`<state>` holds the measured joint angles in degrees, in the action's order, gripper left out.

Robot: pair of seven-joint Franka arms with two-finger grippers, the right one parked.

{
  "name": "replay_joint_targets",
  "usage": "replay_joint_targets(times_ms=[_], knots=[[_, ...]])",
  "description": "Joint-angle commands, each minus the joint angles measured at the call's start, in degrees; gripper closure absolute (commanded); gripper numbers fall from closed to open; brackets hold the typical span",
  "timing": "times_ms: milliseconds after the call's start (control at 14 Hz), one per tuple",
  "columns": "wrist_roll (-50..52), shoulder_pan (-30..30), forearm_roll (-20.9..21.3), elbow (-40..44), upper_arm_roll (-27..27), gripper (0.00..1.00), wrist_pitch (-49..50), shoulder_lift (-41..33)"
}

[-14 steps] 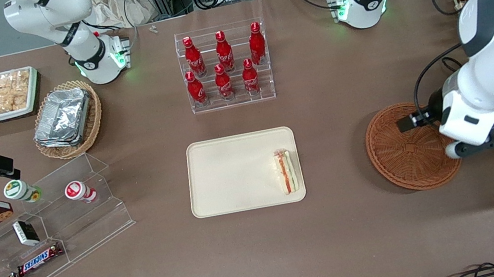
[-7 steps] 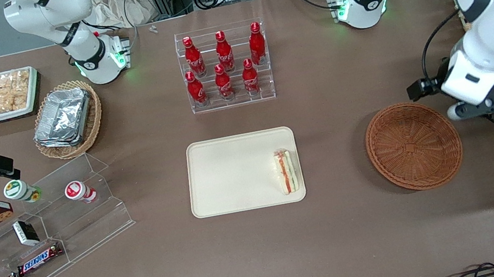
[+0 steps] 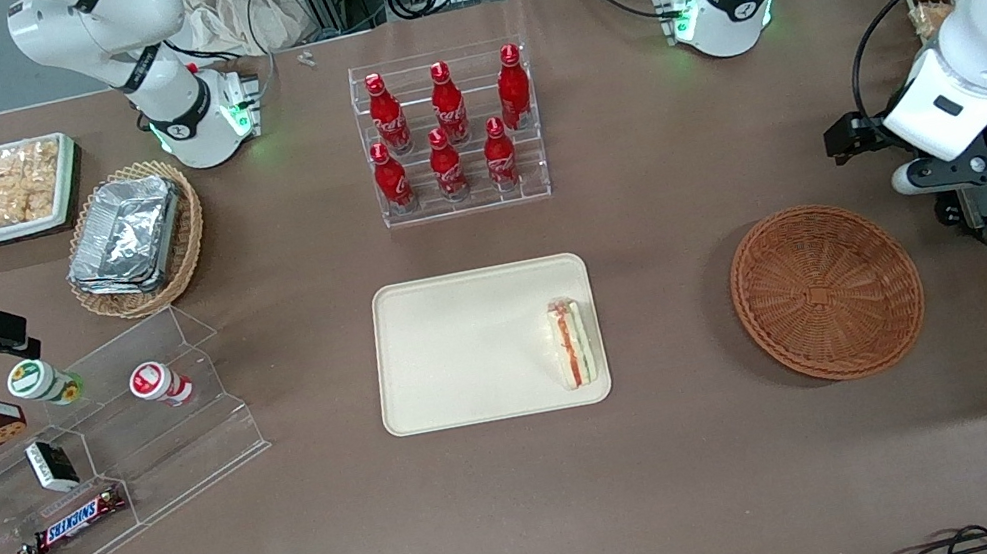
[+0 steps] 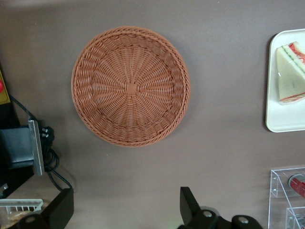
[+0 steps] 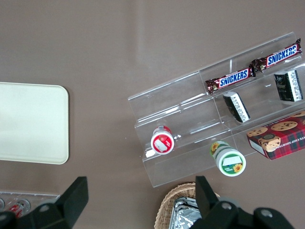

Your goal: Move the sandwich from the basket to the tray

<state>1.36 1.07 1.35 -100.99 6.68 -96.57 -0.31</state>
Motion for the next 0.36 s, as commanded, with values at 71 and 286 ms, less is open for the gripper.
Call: replay_joint_targets(times_ms=[71, 286], knots=[[-1.88, 0.87, 0.14, 5.10, -0.70, 0.00, 2.35, 3.21], [-1.71, 0.95, 0.06, 5.19, -0.53, 0.00, 2.35, 3.21]])
